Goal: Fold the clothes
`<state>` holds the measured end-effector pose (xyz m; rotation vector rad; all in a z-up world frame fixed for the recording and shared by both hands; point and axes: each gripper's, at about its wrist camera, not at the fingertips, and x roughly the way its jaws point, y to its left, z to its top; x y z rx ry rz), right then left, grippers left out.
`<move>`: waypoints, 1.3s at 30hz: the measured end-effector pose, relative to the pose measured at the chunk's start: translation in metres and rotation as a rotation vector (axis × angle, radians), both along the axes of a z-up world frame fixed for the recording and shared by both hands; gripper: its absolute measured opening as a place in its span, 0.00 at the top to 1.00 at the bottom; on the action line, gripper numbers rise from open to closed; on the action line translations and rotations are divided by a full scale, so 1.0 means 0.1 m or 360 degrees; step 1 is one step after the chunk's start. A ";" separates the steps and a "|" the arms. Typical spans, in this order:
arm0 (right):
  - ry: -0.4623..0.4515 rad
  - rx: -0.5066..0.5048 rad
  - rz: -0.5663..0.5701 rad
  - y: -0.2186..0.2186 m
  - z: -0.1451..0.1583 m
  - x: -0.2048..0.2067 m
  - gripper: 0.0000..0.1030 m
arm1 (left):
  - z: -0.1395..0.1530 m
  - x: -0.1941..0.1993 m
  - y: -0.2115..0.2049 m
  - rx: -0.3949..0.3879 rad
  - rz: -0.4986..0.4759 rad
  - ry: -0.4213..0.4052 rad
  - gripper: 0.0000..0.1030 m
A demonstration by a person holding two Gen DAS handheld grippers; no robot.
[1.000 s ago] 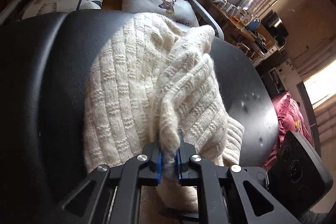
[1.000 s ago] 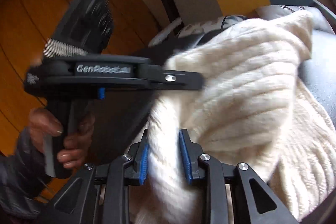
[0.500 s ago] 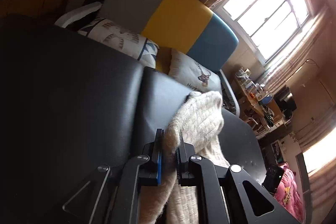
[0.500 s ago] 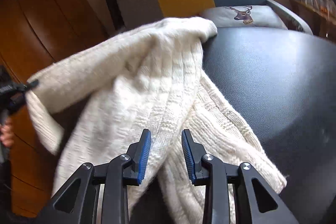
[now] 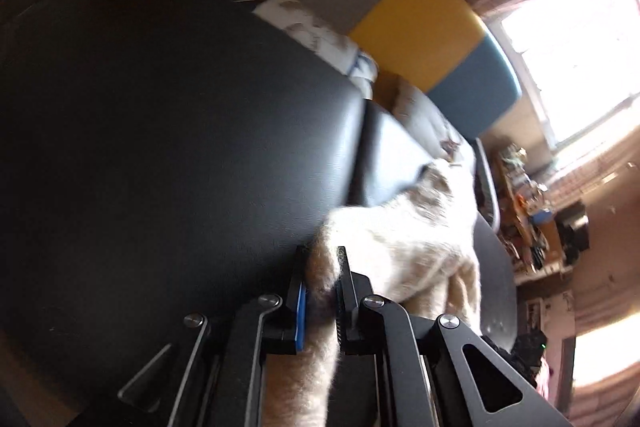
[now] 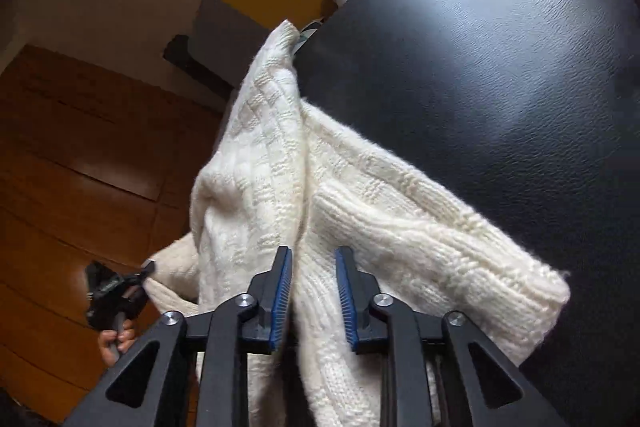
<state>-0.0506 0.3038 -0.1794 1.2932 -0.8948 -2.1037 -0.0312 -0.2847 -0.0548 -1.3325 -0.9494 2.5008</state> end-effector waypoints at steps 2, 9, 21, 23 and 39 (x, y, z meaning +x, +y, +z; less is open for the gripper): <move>0.0000 0.0092 0.0023 0.01 0.05 0.05 1.00 | 0.17 -0.04 0.12 0.0060 -0.0076 0.0084 0.90; -0.0004 0.0393 0.0089 0.06 0.22 0.24 1.00 | 1.07 0.10 -0.24 -0.0092 0.0142 0.0484 0.90; -0.0043 0.0219 -0.0014 0.18 0.23 0.39 1.00 | 0.43 0.22 -0.09 -0.0104 -0.0130 0.0153 0.59; -0.0030 0.0242 -0.0010 0.14 0.31 0.39 0.98 | 0.36 0.16 0.29 -0.0095 -0.0298 0.0146 0.54; 0.0069 0.0269 0.0030 0.05 0.28 0.39 0.98 | -0.62 -0.87 1.90 -0.0735 -0.0688 -0.0097 0.54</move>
